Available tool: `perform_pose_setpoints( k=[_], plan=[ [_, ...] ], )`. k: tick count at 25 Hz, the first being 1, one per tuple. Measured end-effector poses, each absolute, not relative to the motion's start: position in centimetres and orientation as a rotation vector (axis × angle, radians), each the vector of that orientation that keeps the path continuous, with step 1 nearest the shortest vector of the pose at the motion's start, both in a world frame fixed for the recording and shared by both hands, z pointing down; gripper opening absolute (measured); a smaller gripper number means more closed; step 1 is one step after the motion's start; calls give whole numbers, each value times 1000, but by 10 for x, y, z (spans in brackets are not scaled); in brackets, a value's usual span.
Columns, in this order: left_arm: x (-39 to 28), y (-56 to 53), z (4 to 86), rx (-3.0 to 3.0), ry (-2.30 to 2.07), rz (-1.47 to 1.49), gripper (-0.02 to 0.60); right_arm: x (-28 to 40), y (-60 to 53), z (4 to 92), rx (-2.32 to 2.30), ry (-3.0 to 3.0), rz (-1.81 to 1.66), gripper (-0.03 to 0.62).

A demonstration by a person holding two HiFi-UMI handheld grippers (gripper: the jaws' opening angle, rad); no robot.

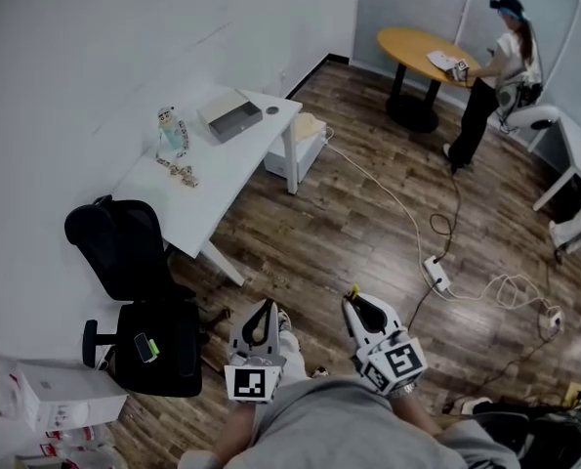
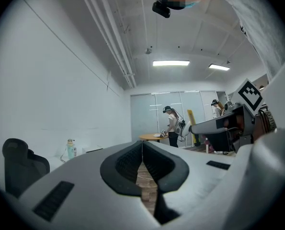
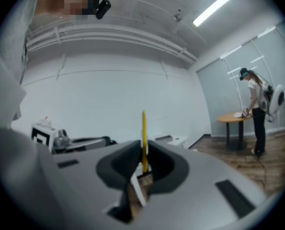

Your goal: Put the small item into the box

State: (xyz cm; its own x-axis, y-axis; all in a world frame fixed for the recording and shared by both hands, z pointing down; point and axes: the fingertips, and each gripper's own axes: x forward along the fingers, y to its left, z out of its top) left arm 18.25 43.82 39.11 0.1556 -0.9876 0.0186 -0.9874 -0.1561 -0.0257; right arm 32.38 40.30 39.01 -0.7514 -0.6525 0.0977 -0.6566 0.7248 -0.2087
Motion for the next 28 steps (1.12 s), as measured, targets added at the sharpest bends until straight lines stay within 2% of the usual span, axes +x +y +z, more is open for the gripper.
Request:
perform_pose_setpoints(
  k=[28],
  plan=[
    [64, 199, 383, -2540, 1828, -9, 35, 194, 191, 382, 1246, -2807, 314, 64]
  ],
)
